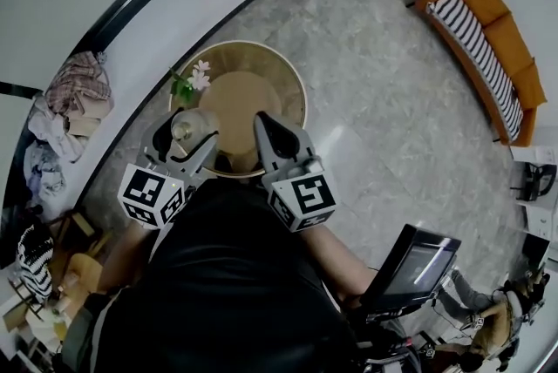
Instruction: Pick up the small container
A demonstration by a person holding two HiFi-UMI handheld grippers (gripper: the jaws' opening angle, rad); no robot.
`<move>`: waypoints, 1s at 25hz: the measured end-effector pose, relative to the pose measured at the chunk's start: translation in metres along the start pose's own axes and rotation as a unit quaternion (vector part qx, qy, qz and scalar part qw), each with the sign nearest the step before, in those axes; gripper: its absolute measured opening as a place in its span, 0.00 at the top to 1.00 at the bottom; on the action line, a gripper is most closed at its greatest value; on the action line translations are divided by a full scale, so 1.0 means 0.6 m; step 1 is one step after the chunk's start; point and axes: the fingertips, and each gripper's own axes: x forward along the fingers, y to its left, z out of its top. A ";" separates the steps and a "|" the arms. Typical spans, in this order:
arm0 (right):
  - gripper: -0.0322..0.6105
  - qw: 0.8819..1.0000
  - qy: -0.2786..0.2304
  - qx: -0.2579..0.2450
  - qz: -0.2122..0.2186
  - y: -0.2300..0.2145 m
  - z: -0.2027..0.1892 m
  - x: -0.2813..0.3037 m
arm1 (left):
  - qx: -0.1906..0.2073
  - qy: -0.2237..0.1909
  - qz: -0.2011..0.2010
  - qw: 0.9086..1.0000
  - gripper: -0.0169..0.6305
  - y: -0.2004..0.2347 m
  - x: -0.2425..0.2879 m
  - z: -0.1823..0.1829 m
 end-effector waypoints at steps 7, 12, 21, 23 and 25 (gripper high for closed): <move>0.94 1.000 -0.009 -0.010 0.011 0.000 0.006 0.004 | 0.000 0.010 0.004 1.000 0.46 0.009 0.007 -0.005; 0.94 1.000 -0.006 -0.014 0.010 -0.003 0.007 0.006 | -0.001 0.015 0.000 1.000 0.46 0.008 0.014 -0.007; 0.94 1.000 0.001 -0.021 0.008 -0.010 0.009 0.021 | -0.009 0.009 -0.011 1.000 0.46 0.009 0.029 0.008; 0.94 1.000 0.006 -0.021 0.007 -0.009 0.009 0.024 | -0.012 0.010 -0.012 1.000 0.46 0.010 0.029 0.006; 0.94 1.000 0.004 -0.022 0.012 -0.008 0.013 0.026 | -0.018 0.012 -0.013 1.000 0.46 0.011 0.031 0.005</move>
